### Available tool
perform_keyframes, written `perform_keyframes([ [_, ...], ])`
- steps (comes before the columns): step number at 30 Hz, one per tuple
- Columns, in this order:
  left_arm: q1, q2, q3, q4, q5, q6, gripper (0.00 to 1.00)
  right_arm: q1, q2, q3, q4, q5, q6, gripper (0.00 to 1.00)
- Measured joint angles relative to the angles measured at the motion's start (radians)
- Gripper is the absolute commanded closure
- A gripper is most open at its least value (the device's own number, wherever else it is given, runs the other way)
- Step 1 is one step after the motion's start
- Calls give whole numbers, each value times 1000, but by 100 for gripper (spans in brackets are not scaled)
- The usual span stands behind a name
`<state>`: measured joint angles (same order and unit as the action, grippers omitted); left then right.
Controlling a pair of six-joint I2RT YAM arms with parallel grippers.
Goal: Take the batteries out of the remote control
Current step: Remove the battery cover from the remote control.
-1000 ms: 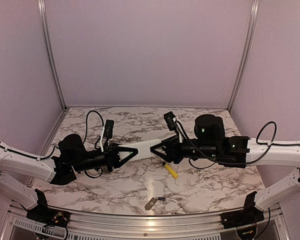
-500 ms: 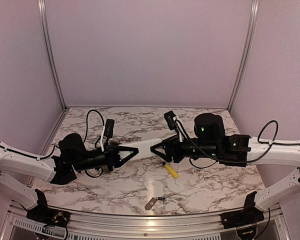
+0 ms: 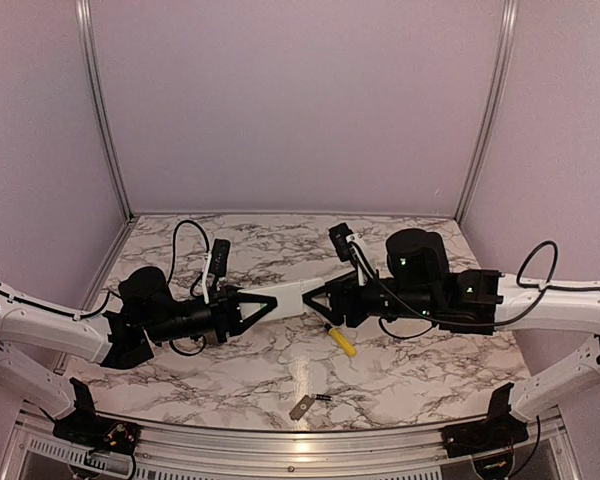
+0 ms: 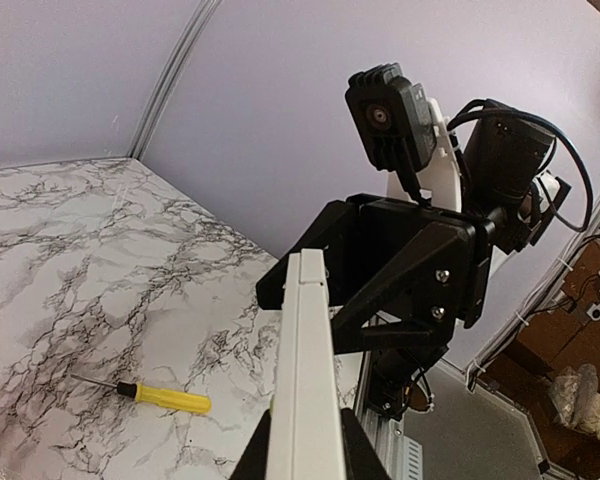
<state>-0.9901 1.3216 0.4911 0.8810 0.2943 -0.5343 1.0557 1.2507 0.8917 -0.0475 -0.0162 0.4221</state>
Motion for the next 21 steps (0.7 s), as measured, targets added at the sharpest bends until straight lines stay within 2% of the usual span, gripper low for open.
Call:
perform_keyframes([
  [14,0,0,6,-19,-32,9,100,0,0,29,-21,-45,1,47],
  [21,0,0,17,-30,-45,20,100,25,18,64,-58,36,2,46],
])
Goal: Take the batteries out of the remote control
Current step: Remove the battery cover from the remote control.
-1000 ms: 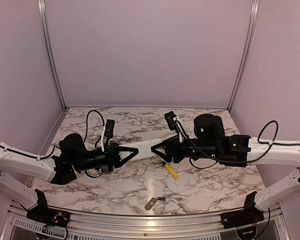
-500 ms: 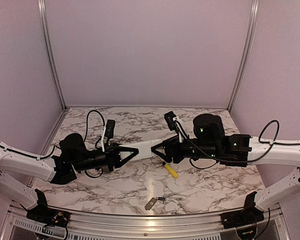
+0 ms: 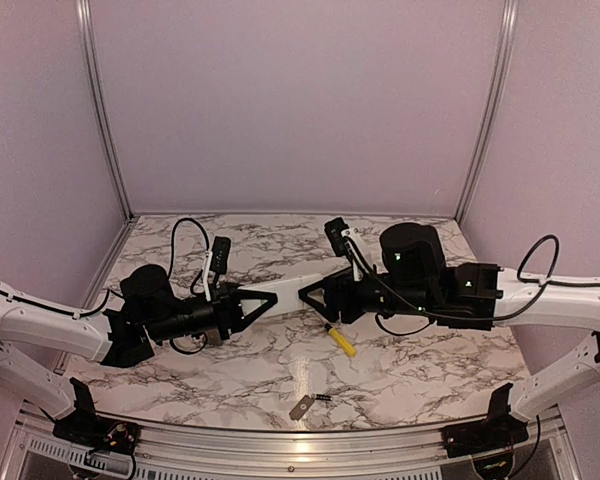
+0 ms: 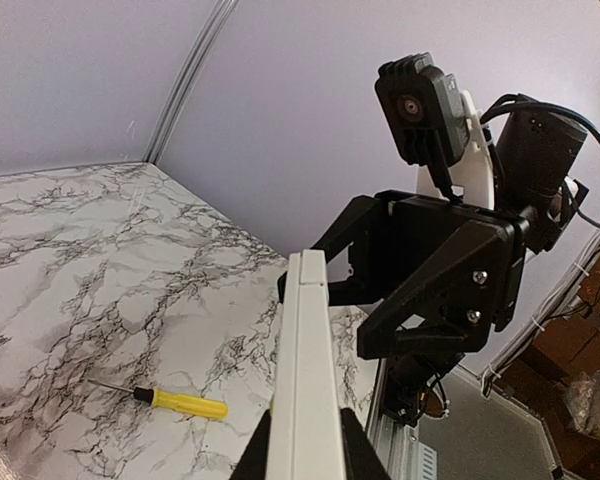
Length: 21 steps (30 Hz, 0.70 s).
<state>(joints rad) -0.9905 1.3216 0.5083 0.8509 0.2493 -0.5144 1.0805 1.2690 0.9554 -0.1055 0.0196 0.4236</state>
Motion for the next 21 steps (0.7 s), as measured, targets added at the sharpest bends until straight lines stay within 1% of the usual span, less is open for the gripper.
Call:
perform_keyframes([
  [6,0,0,0,-8,-7,3,100,13,34,15,-21,63,3,46],
  [18,0,0,0,-38,-30,6,100,23,56,18,-52,146,13,53],
  [21,0,0,0,-39,-30,6,100,25,56,18,-51,147,14,58],
])
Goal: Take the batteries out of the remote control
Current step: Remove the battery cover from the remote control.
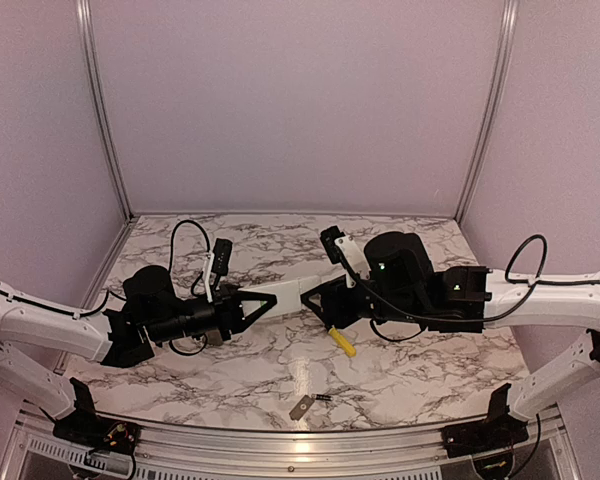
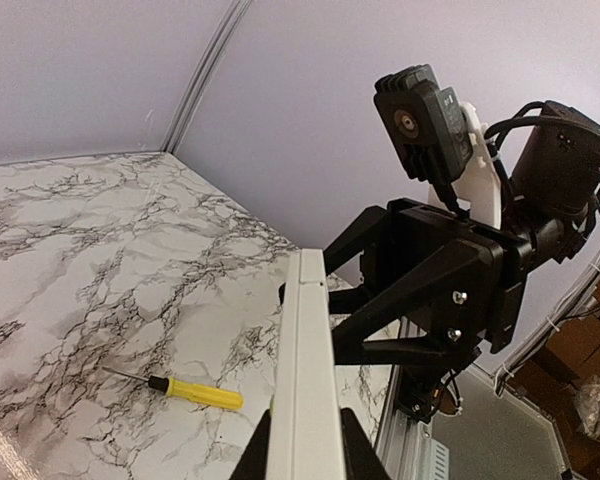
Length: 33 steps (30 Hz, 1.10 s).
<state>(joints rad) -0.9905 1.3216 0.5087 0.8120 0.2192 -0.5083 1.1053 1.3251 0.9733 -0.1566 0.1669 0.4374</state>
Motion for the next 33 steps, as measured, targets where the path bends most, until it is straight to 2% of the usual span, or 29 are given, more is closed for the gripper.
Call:
perform_keyframes([
  [5,0,0,0,-2,-1,0,100,3,2,1,8,-8,2,71],
  [8,0,0,0,-6,-3,1,100,3,5,1,8,-9,3,75],
  [33,-5,0,0,-14,-55,24,100,19,11,11,-6,43,5,78],
])
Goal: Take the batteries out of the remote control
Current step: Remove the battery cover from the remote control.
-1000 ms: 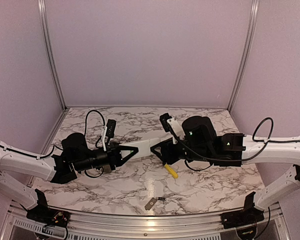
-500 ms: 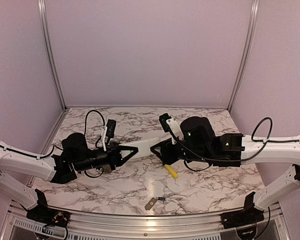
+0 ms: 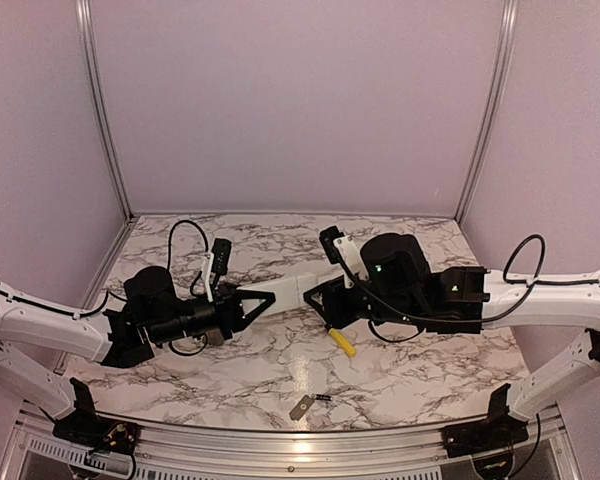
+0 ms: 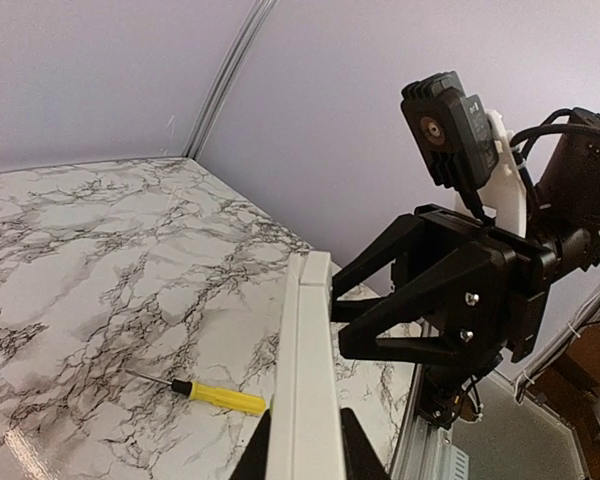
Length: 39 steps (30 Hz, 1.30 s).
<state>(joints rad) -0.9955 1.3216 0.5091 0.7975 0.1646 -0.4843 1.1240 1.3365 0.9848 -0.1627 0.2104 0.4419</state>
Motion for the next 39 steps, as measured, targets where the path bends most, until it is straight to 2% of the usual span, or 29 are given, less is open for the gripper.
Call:
perform_keyframes([
  [8,1,0,0,-2,-18,2,100,0,-8,0,-14,20,3,75],
  [10,1,0,0,-2,-18,2,100,0,-9,0,-14,19,4,67],
  [14,1,0,0,-3,-18,2,100,0,-10,0,-8,8,-6,37],
  [16,1,0,0,-3,-18,2,100,0,-12,0,-3,3,-10,31],
  [19,1,-1,0,-2,-17,2,100,0,-16,0,5,1,-11,27],
  [30,1,-2,0,0,37,-2,100,0,-13,0,16,27,-32,33],
  [34,2,-3,0,3,49,-3,100,-1,-3,0,22,34,-38,43],
  [39,5,-3,0,5,51,-5,100,-4,-3,-2,31,25,-42,60],
])
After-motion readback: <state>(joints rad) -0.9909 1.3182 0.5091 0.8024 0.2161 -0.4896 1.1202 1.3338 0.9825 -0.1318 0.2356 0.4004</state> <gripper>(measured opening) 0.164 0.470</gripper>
